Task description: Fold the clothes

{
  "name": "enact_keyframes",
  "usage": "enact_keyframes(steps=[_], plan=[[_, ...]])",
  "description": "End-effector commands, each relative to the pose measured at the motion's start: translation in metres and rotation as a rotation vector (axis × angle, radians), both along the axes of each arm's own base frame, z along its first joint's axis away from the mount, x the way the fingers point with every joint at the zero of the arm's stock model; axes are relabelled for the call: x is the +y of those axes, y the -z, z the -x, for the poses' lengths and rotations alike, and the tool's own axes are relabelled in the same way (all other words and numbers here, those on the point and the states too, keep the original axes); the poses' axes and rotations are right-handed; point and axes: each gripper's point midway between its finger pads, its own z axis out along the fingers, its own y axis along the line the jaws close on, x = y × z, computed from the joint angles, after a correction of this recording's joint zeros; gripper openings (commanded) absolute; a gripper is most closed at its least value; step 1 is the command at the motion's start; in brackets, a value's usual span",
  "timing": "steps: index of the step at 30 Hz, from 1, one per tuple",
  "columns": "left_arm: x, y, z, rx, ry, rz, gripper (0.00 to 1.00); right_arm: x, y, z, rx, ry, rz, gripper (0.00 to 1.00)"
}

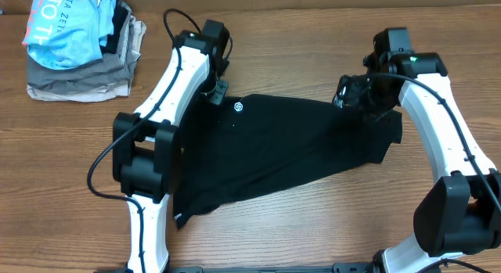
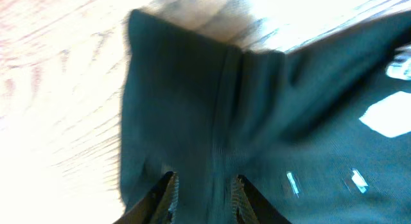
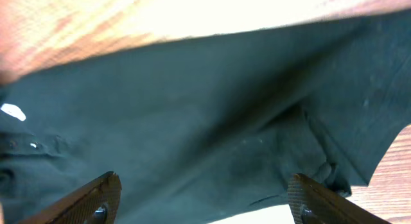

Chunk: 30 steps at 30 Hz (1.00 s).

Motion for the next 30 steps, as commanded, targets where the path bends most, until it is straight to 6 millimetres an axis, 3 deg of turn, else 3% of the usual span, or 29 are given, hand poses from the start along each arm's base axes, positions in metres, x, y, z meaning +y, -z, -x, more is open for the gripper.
enact_keyframes(steps=[1, 8, 15, 21, 25, 30], plan=[[-0.011, -0.037, -0.014, -0.1, 0.002, 0.044, 0.33, -0.005, 0.015, 0.016, 0.038, 0.007, 0.013, 0.86], [-0.028, -0.073, -0.009, -0.091, 0.012, 0.16, 0.36, -0.021, 0.055, 0.046, 0.138, 0.04, 0.045, 0.84], [-0.014, -0.148, -0.003, -0.169, -0.034, 0.185, 0.41, -0.054, 0.073, 0.057, 0.171, 0.126, 0.084, 0.82], [-0.012, -0.203, 0.003, -0.286, -0.033, 0.224, 0.48, -0.057, 0.077, 0.066, 0.203, 0.138, 0.083, 0.75], [-0.011, -0.221, 0.007, -0.328, -0.037, 0.242, 0.51, -0.056, 0.088, 0.075, 0.227, 0.164, 0.08, 0.74], [-0.002, -0.227, 0.008, -0.347, -0.062, 0.244, 0.52, -0.05, 0.096, 0.076, 0.22, 0.164, 0.043, 0.69]])
